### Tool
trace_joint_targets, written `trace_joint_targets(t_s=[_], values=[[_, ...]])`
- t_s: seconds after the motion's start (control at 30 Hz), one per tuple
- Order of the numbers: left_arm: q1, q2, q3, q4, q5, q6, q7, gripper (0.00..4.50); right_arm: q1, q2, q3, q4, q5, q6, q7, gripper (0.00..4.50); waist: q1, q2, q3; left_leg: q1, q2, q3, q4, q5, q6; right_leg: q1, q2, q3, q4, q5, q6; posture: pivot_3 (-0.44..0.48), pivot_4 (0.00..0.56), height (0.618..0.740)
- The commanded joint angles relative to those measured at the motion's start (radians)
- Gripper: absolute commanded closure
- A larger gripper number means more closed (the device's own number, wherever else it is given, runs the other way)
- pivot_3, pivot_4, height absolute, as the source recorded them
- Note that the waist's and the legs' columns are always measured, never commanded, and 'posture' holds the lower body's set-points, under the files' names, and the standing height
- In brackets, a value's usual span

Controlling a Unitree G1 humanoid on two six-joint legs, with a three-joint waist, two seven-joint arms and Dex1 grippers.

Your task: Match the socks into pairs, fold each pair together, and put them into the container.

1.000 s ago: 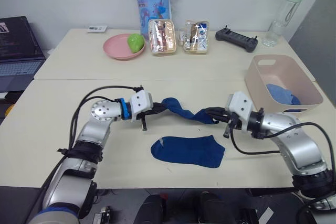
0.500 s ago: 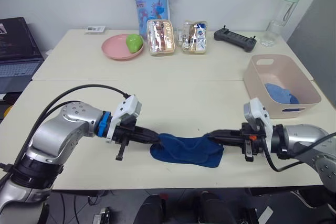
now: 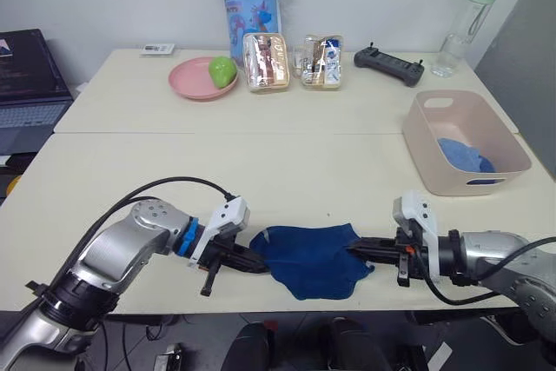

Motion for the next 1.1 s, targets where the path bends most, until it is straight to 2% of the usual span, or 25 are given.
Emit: trace_joint_targets(t_s=[0.03,0.5,0.53,0.67,0.83,0.93,1.1], values=[[-0.051,-0.014,-0.003,0.047,0.027,-0.029,-0.018,4.50,-0.037,-0.003,0.020,0.041,-0.080,-0.090,0.005,4.45,0.000,0.000,0.000,0.000,0.000,0.000,0.000,0.000,0.000,0.000,0.000,0.000,0.000,0.000,0.000,0.000,0.150,0.740],[-0.181,-0.119,-0.017,0.209,0.103,-0.097,-0.021,4.50,-0.120,0.079,0.080,0.135,-0.198,-0.165,-0.029,4.45,0.000,0.000,0.000,0.000,0.000,0.000,0.000,0.000,0.000,-0.001,0.000,0.000,0.000,0.000,0.000,0.000,0.150,0.740],[-0.187,-0.126,-0.010,0.224,0.106,-0.113,-0.021,4.04,-0.121,0.086,0.075,0.138,-0.203,-0.166,-0.037,4.03,0.000,0.000,0.000,0.000,0.000,0.000,0.000,0.000,0.000,-0.001,0.000,0.000,0.001,0.000,0.000,0.000,0.150,0.740],[-0.191,-0.127,0.019,0.262,0.111,-0.127,-0.001,2.92,-0.107,0.086,0.042,0.130,-0.196,-0.159,-0.032,2.81,-0.001,0.000,0.000,0.000,0.000,0.000,0.000,0.000,0.000,-0.001,0.000,0.000,0.000,0.000,0.000,0.000,0.150,0.740],[-0.148,-0.143,0.148,0.200,-0.021,0.003,0.042,1.37,-0.077,0.081,-0.042,0.098,-0.127,-0.113,-0.028,1.08,-0.001,0.000,0.000,-0.001,0.000,0.000,0.000,0.000,0.000,-0.001,0.000,0.000,0.001,0.000,0.000,0.000,0.150,0.740],[-0.083,-0.111,0.200,0.123,-0.080,0.069,0.045,1.37,-0.046,0.069,-0.077,0.086,-0.097,-0.088,-0.026,1.08,-0.002,0.000,0.000,-0.001,0.000,0.000,0.000,0.000,0.000,-0.001,0.000,0.000,0.000,0.000,0.000,0.000,0.150,0.740],[0.038,-0.022,0.205,0.021,-0.036,0.016,0.039,1.37,0.022,0.019,-0.057,0.111,-0.151,-0.130,-0.001,1.08,-0.003,0.000,0.000,0.000,0.000,0.000,0.000,0.000,0.000,0.000,0.000,0.001,0.000,0.000,0.000,0.000,0.150,0.740]])
